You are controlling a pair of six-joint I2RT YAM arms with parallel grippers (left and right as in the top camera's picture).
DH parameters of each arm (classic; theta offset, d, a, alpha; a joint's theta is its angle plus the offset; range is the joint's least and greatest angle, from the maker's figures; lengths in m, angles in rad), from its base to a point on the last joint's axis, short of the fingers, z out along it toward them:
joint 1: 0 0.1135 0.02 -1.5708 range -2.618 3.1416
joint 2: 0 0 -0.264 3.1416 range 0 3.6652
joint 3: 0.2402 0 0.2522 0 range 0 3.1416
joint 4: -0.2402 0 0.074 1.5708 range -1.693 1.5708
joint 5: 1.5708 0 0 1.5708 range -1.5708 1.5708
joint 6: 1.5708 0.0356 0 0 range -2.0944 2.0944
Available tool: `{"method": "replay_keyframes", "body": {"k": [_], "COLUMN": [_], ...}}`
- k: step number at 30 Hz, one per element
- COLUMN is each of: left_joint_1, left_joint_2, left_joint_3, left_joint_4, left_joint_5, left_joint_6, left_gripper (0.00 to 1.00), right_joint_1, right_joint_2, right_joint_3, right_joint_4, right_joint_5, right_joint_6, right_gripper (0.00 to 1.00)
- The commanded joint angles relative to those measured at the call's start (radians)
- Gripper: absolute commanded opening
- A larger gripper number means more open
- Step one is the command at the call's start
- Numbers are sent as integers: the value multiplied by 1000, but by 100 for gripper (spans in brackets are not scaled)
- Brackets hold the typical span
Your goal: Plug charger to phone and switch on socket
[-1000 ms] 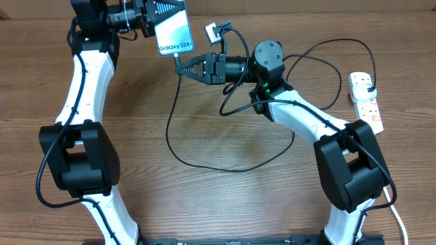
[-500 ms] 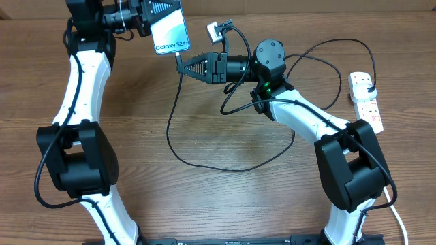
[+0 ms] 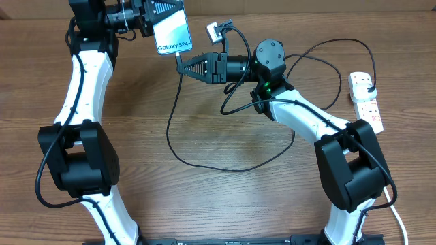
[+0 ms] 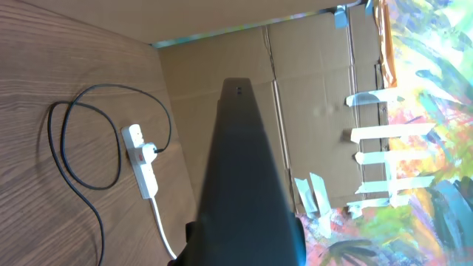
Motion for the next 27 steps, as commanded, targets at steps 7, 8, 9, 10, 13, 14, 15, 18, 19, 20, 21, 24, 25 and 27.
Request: {"method": "replay_keyframes", "body": {"k": [7,8,9,10,13,14,15,18,19,20,21,24,25,27], "left_joint_1": [-14,-14,-14,-15,-22,-25,-28,-37,-38,-38,-38,-35,-33,-31], "left_joint_2": [-14,-14,-14,-14,-14,-14,-14,-14,-14,-14,-14,-14,-14,-14], "left_joint_3": [13,13,13,13,13,13,13,13,13,13,13,13,13,13], "left_joint_4": [5,5,5,5,5,5,5,5,5,5,5,5,5,5], "left_joint_5": [5,4,2,1,-6,-7,-11,-18,-18,-17,-15,-13,-12,-7], "left_joint_6": [-14,-14,-14,-14,-14,-14,-14,-14,-14,-14,-14,-14,-14,-14], "left_gripper": [4,4,4,4,4,4,4,4,4,4,4,4,4,4], "right_joint_1": [-8,-8,-8,-8,-8,-8,-8,-8,-8,-8,-8,-8,-8,-8], "right_joint_2": [-30,-30,-30,-30,-30,-30,-30,-30,-30,-30,-30,-30,-30,-30], "right_joint_3": [15,15,15,15,15,15,15,15,15,15,15,15,15,15], "right_joint_4": [-1,-2,-1,-1,-2,-1,-2,-2,-2,-2,-2,-2,-2,-2], "right_joint_5": [8,9,9,9,9,9,9,9,9,9,8,7,7,7], "right_joint_6": [-5,-5,-5,-5,-5,-5,-5,-5,-5,-5,-5,-5,-5,-5], "right_gripper": [4,4,4,4,4,4,4,4,4,4,4,4,4,4]}}
